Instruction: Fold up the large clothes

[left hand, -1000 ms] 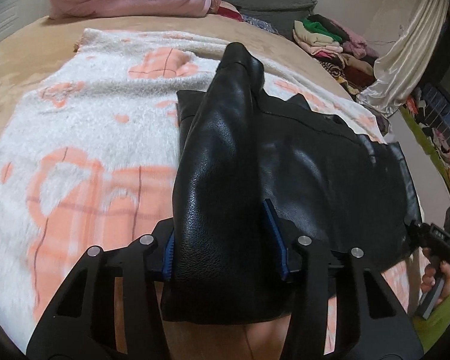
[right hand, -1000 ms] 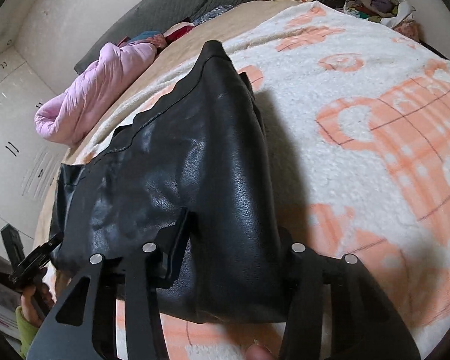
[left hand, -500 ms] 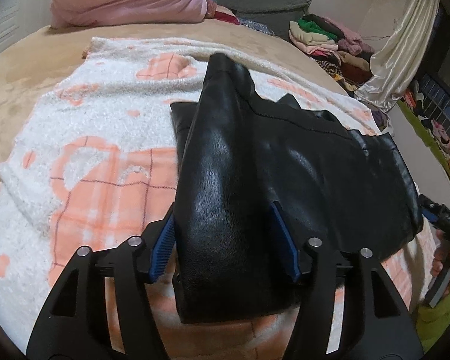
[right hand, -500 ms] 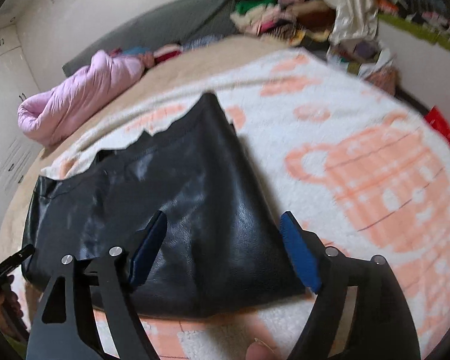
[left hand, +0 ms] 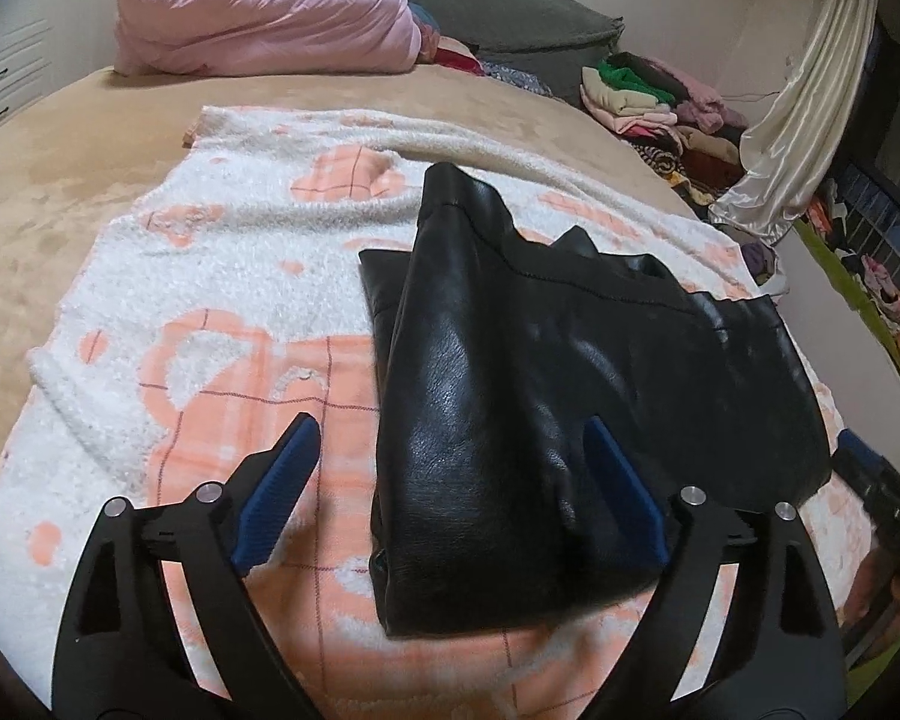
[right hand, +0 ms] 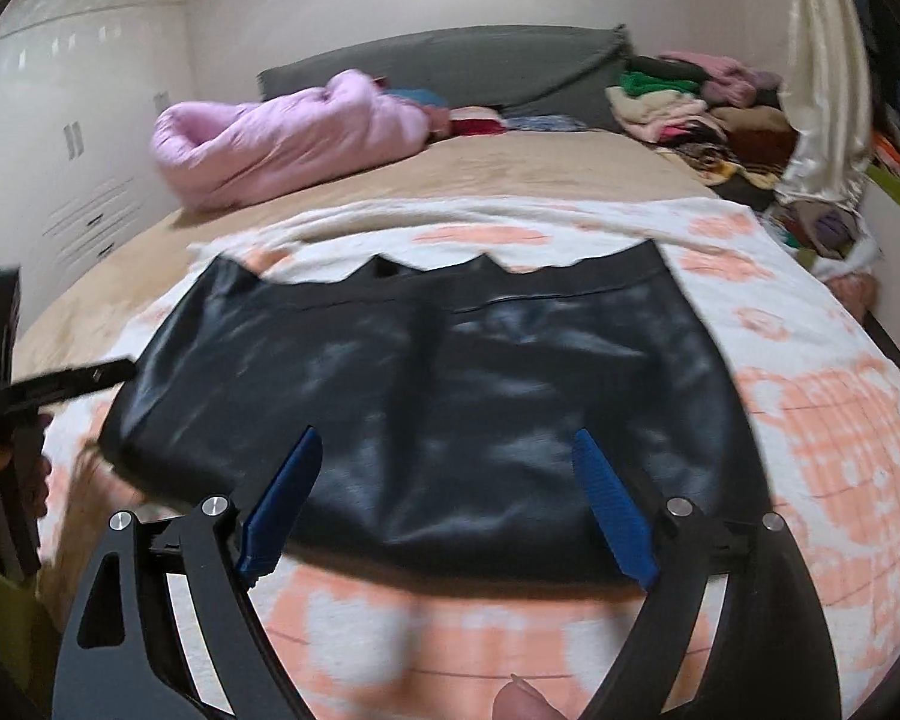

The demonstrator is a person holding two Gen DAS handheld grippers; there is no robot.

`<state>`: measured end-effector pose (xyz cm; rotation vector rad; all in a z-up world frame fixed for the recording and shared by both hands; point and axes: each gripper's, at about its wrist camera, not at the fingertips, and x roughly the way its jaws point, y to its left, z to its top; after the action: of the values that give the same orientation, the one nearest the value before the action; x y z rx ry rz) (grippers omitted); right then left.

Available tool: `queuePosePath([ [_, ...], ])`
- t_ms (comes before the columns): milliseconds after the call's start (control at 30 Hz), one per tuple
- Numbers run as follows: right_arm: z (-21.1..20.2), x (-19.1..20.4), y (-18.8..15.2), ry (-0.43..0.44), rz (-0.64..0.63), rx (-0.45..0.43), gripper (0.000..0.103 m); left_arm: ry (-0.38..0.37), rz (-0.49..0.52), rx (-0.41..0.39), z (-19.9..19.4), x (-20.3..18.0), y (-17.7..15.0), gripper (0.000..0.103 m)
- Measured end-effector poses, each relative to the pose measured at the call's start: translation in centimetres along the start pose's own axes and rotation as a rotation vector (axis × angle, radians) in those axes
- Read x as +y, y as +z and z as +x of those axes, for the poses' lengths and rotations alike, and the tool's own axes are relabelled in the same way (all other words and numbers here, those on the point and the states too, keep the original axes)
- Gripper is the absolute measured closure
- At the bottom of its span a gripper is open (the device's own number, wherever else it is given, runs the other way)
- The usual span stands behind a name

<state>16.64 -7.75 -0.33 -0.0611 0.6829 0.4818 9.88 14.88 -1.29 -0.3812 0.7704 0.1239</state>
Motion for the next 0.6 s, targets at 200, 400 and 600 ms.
queuePosePath([
  [200, 0.7, 3.4, -0.1, 0.058, -0.049, 0.03, 0.046, -0.024, -0.008, -0.007, -0.1, 0.3, 0.2, 0.015],
  [400, 2.9, 5.9, 0.5, 0.052, -0.086, 0.071, 0.05, -0.03, -0.018, 0.046, 2.1, 0.8, 0.6, 0.015],
  [600, 7.4, 5.1, 0.2, 0.005, 0.008, 0.217, 0.058, -0.005, -0.012, 0.08, 4.1, 1.1, 1.9, 0.015],
])
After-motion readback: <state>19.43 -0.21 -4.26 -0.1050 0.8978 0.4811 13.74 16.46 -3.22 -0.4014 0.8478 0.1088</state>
